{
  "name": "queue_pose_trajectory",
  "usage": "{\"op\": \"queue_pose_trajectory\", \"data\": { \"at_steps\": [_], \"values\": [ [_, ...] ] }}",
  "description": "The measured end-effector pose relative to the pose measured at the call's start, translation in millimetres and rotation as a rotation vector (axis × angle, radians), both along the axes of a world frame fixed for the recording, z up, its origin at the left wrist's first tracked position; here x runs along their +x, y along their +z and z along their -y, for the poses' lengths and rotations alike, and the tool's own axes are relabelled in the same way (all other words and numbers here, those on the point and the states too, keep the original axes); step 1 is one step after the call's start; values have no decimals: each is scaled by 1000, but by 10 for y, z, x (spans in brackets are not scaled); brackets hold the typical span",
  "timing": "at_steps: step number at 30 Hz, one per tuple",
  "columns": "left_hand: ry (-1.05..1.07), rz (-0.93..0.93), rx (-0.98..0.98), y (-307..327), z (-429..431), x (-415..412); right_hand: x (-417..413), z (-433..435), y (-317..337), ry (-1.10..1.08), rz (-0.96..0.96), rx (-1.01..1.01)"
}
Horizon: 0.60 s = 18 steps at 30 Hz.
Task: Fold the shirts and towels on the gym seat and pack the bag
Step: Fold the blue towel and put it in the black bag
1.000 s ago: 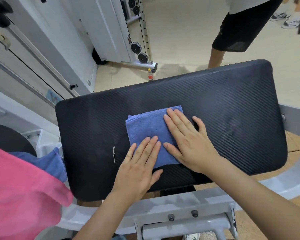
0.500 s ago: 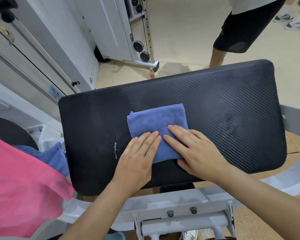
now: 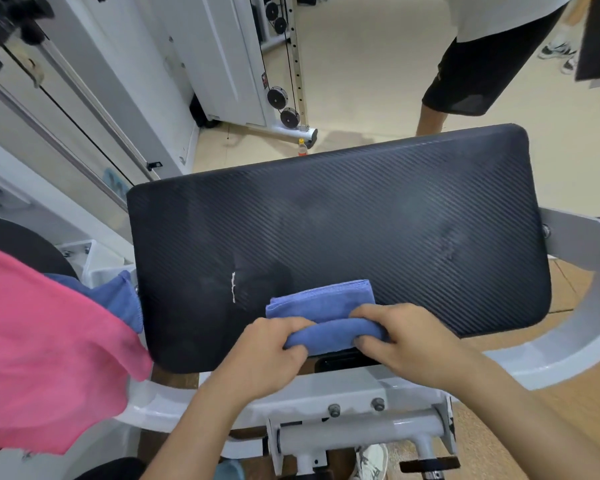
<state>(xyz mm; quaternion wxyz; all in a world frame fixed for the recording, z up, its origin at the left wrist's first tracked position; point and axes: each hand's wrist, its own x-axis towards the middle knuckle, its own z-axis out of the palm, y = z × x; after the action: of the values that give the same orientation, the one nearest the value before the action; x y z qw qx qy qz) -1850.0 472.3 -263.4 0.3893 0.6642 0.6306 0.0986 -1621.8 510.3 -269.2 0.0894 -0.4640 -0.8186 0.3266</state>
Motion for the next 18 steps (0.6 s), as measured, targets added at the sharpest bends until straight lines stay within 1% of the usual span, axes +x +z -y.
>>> {"op": "queue_pose_trajectory", "data": {
  "at_steps": [2,4,5,7,10,12,14,18],
  "values": [
    [82,111,-28,5,-52,-40,-13,5,-35,-110,-72,-63],
    [185,222,0,3,-79,-94,-25,-8,-56,-207,-123,-91],
    [230,254,22,-3,-61,-112,-34,-14,-65,-233,-127,-86],
    [297,282,36,-22,15,-98,-69,-23,-80,-225,-70,-39],
    [370,243,89,-116,96,-6,-136,-45,-83,-177,42,79],
    [409,220,129,-153,72,24,-153,-71,-80,-194,37,80],
    [399,180,103,-145,6,18,-147,-95,-80,-250,-45,23],
    [327,78,63,-101,-135,-26,-158,-120,-139,-433,-227,-75]
  ]
}}
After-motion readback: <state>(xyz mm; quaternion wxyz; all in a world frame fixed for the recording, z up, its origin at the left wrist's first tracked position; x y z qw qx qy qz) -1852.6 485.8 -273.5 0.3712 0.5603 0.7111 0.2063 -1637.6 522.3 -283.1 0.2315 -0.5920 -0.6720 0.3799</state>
